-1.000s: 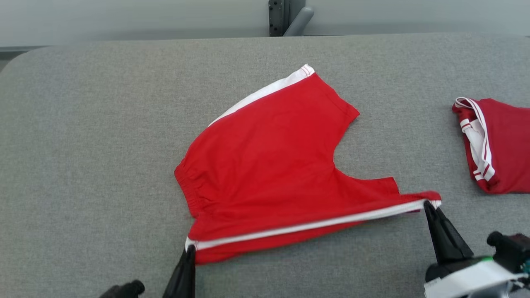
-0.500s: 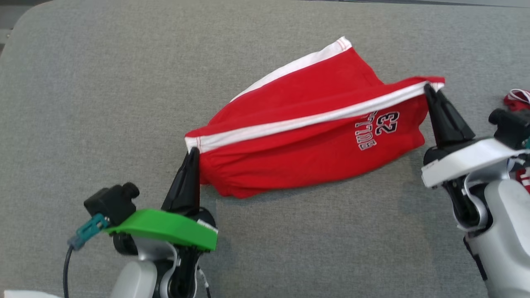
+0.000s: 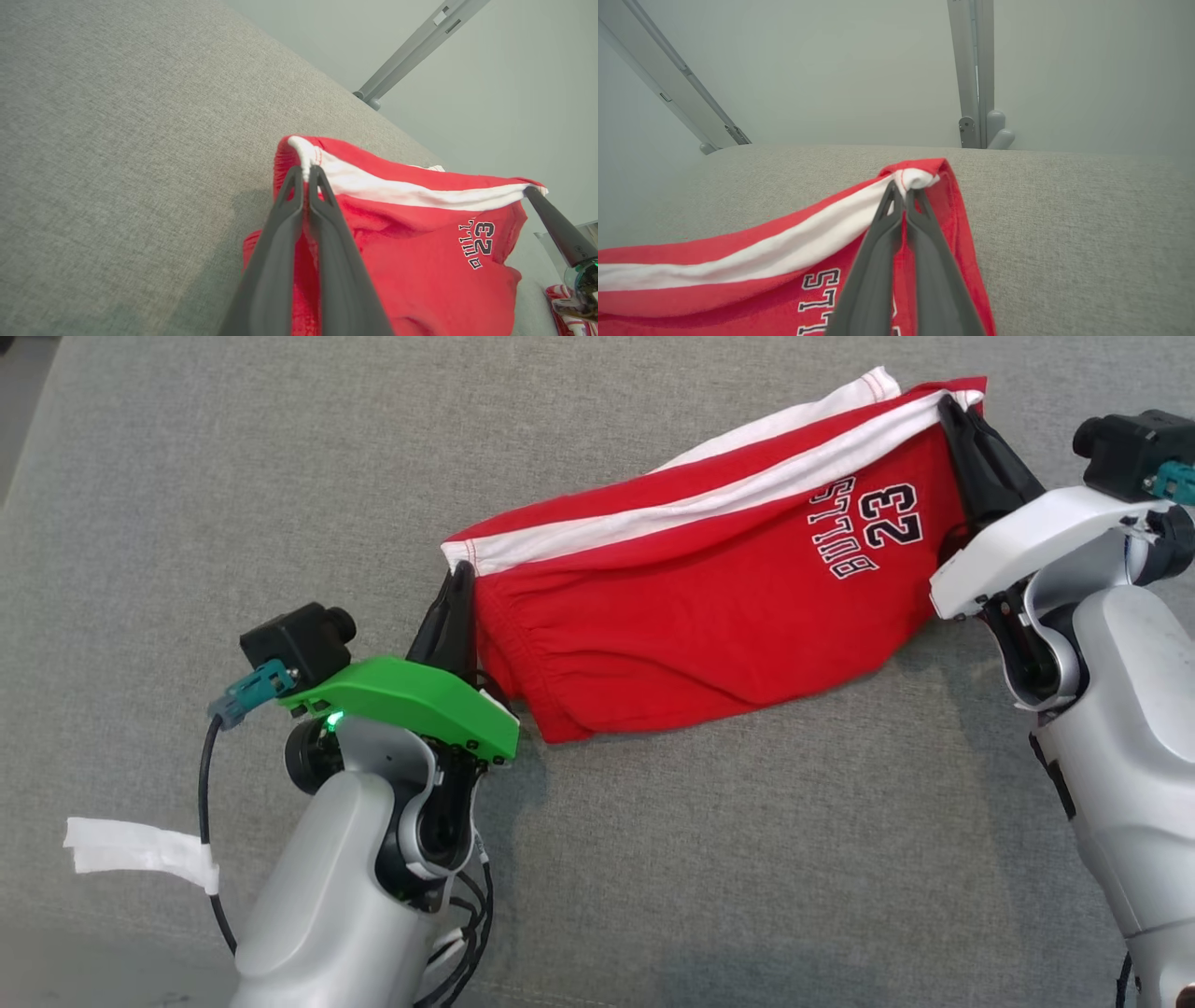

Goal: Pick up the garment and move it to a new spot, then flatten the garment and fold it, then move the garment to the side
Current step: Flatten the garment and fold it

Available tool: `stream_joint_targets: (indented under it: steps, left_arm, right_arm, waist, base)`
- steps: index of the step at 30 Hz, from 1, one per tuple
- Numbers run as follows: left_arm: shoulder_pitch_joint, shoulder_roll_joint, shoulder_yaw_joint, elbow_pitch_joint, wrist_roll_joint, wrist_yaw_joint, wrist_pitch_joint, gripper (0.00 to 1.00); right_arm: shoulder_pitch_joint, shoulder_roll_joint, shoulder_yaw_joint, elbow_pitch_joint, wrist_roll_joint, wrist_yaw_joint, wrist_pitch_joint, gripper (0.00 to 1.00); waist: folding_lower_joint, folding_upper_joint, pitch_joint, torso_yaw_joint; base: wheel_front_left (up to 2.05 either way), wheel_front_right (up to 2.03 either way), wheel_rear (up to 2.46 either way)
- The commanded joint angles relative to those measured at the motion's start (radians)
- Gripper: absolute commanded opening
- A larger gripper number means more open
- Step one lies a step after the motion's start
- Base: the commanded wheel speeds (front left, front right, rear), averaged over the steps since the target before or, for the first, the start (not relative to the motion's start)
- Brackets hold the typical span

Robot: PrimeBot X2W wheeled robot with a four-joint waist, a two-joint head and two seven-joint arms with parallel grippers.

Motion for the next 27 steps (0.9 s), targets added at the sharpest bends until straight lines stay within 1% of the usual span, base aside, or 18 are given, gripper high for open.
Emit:
stream_joint_targets:
  steps: [1, 2, 3, 9, 16, 22, 23, 24, 25, 26, 27]
  left_arm:
    - [-0.032, 0.002, -0.011, 0.022, -0.016, -0.005, -0.011, 0.0]
    - [-0.032, 0.002, -0.011, 0.022, -0.016, -0.005, -0.011, 0.0]
    - [-0.054, 0.002, -0.025, 0.048, -0.037, -0.008, -0.026, 0.0]
    - [-0.115, 0.002, -0.071, 0.113, -0.085, -0.007, -0.064, 0.0]
    - [-0.175, 0.002, -0.111, 0.203, -0.079, 0.003, -0.101, 0.0]
    - [-0.2, 0.002, -0.137, 0.267, -0.09, -0.01, -0.109, 0.0]
    - [-0.203, 0.002, -0.142, 0.275, -0.092, -0.012, -0.109, 0.0]
    - [-0.207, 0.002, -0.147, 0.282, -0.092, -0.014, -0.112, 0.04]
    - [-0.21, 0.002, -0.152, 0.291, -0.093, -0.017, -0.114, 0.13]
    - [-0.212, 0.002, -0.156, 0.298, -0.096, -0.017, -0.115, 0.21]
    - [-0.213, 0.002, -0.16, 0.304, -0.098, -0.018, -0.119, 0.29]
  right_arm:
    - [-0.029, -0.003, 0.007, 0.026, -0.003, -0.001, -0.007, 0.0]
    - [-0.029, -0.003, 0.007, 0.026, -0.003, -0.001, -0.007, 0.0]
    - [-0.052, -0.003, 0.015, 0.057, -0.004, -0.001, -0.015, 0.0]
    - [-0.11, -0.014, 0.02, 0.14, -0.011, -0.001, -0.032, 0.0]
    - [-0.174, -0.004, 0.056, 0.219, -0.021, -0.001, -0.035, 0.0]
    - [-0.218, 0.008, 0.084, 0.292, -0.026, -0.001, -0.049, 0.0]
    - [-0.223, 0.009, 0.087, 0.304, -0.029, -0.001, -0.052, 0.12]
    - [-0.225, 0.012, 0.089, 0.318, -0.03, -0.001, -0.056, 0.3]
    - [-0.225, 0.017, 0.093, 0.33, -0.031, -0.001, -0.058, 0.47]
    - [-0.225, 0.02, 0.101, 0.34, -0.035, -0.001, -0.059, 0.92]
    - [-0.226, 0.019, 0.108, 0.348, -0.042, -0.001, -0.065, 1.0]
  waist:
    - [0.0, 0.0, 0.014, 0.012]
    - [0.0, 0.0, 0.014, 0.012]
    - [0.0, 0.0, 0.017, 0.016]
    - [0.0, 0.0, 0.025, 0.026]
    - [0.0, 0.0, 0.03, 0.03]
    - [0.0, 0.0, 0.027, 0.036]
    - [0.0, 0.0, 0.026, 0.037]
    - [0.0, 0.0, 0.024, 0.037]
    - [0.0, 0.0, 0.022, 0.037]
    - [0.0, 0.0, 0.02, 0.037]
    - [0.0, 0.0, 0.017, 0.037]
  base:
    - [0.0, 0.0, 0.0]
    - [0.0, 0.0, 0.0]
    - [0.0, 0.0, 0.0]
    - [0.0, 0.0, 0.0]
    - [0.0, 0.0, 0.0]
    - [0.0, 0.0, 0.0]
    - [0.0, 0.0, 0.0]
    - [0.0, 0.0, 0.0]
    - [0.0, 0.0, 0.0]
    - [0.0, 0.0, 0.0]
    - [0.0, 0.0, 0.0]
